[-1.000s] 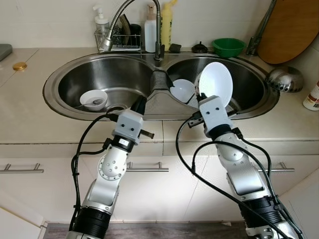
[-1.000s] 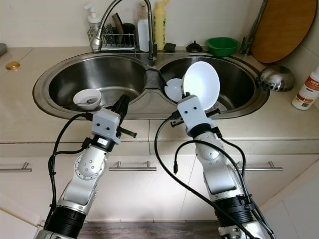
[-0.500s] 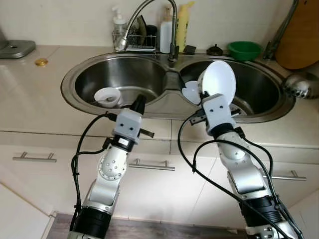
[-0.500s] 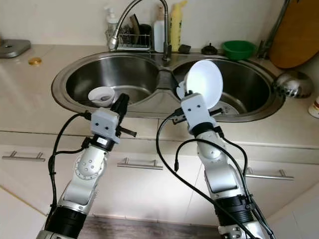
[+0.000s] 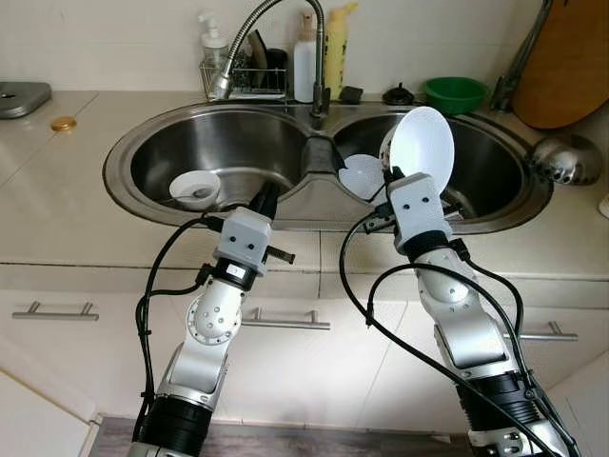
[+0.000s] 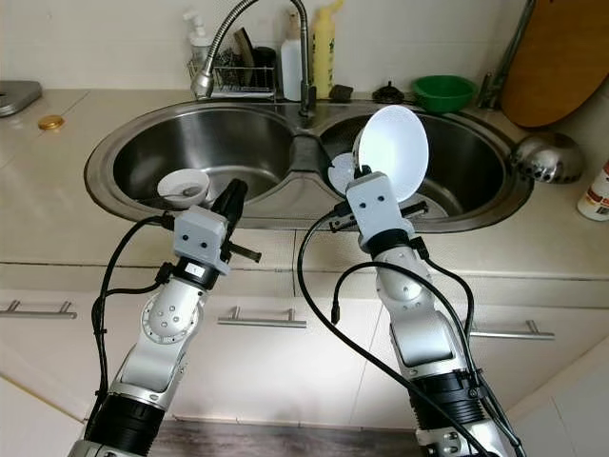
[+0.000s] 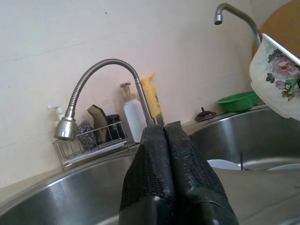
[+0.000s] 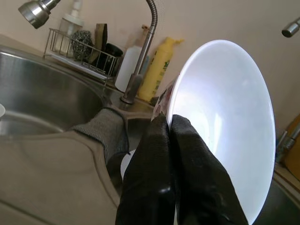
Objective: Kitchen organization
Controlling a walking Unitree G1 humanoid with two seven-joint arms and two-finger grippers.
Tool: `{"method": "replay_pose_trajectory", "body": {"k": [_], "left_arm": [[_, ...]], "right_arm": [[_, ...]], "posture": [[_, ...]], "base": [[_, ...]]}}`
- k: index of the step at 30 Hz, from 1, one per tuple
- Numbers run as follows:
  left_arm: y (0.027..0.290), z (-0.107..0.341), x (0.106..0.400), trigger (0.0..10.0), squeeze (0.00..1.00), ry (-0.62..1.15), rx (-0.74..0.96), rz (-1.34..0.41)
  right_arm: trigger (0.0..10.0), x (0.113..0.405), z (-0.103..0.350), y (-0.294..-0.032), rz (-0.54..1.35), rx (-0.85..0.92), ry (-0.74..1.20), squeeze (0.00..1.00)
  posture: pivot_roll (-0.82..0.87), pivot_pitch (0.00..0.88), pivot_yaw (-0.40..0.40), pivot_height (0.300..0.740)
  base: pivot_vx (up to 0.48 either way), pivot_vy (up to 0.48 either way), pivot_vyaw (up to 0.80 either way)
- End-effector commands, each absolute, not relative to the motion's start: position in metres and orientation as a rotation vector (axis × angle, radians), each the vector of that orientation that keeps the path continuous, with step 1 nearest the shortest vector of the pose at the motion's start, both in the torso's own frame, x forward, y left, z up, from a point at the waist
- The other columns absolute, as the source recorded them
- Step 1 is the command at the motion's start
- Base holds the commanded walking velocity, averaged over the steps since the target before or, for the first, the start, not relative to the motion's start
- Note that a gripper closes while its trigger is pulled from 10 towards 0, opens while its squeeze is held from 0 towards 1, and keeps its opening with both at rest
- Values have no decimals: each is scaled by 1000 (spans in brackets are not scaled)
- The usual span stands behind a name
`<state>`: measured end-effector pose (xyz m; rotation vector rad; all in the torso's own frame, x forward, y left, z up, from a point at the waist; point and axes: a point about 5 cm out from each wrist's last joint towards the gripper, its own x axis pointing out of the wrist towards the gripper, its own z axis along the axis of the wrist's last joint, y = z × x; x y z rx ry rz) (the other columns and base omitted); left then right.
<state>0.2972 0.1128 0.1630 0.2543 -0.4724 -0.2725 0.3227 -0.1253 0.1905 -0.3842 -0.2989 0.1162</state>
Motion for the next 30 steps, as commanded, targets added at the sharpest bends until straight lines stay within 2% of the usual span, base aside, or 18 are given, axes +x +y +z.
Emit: {"method": "replay_pose_trajectory", "body": {"k": [1,6,23,30], "left_arm": [[114,167,297,10000,0,-493,251,-277],[113,168,297,10000,0,-495,251,-276],[112,166,296,10000,0,-490,234,-279],[112,168,295,10000,0,-502,230,-284]], "right_arm": [[10000,321,199,-126,104,-388,-343,0],[10000,321,200,-126,100,-387,-348,0],[10000,320,199,-129,82,-386,-346,0],[10000,320,199,-129,84,-387,-346,0]], "posture": [[-74,0,-32,740],[-72,0,-34,740],[-74,0,-32,740],[-73,0,-32,740]], "base": [[259,0,0],[274,0,0],[0,0,0],[419,0,0]]}}
